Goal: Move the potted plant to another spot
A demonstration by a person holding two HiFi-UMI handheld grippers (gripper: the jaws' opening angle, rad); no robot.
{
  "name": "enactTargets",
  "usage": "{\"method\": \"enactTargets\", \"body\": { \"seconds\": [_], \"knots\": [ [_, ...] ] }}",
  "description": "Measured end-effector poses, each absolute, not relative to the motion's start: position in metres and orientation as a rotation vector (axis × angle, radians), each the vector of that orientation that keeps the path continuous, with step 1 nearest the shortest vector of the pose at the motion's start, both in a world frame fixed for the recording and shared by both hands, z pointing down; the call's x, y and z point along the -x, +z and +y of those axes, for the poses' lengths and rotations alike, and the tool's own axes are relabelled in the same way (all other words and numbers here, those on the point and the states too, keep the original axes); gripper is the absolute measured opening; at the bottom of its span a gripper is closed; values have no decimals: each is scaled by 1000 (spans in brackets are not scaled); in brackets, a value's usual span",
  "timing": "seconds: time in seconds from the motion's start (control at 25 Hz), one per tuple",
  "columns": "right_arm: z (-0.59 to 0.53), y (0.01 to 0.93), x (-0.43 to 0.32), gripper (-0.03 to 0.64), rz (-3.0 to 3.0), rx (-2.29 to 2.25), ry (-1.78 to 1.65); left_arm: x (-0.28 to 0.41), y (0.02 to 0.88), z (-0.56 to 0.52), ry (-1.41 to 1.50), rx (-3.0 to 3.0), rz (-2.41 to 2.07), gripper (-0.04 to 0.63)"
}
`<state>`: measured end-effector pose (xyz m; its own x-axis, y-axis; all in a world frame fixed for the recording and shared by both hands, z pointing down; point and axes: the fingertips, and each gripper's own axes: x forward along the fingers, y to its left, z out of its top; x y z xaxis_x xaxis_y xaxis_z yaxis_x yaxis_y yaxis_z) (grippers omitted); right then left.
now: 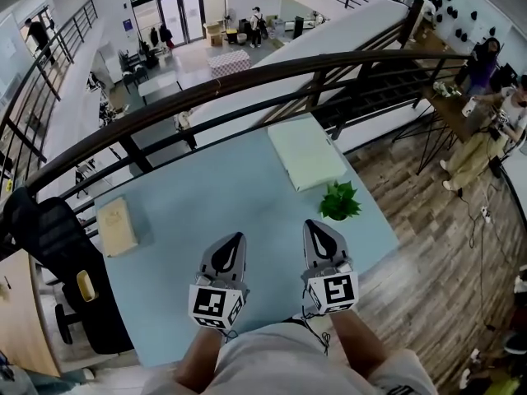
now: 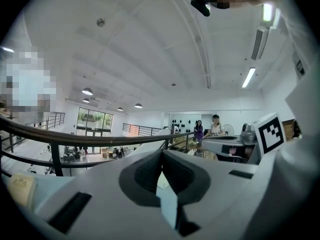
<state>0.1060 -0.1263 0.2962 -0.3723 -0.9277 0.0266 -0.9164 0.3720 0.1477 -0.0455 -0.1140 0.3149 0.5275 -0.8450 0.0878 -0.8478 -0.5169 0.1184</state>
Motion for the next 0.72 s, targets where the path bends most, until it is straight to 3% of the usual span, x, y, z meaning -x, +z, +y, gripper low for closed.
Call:
{"method": "enactTargets", "body": {
  "seconds": [0.72],
  "knots": [
    [-121,302,-127,2,-2474,-1731,-136,34,318,-111,34,-2610,-1445,11]
  ]
}}
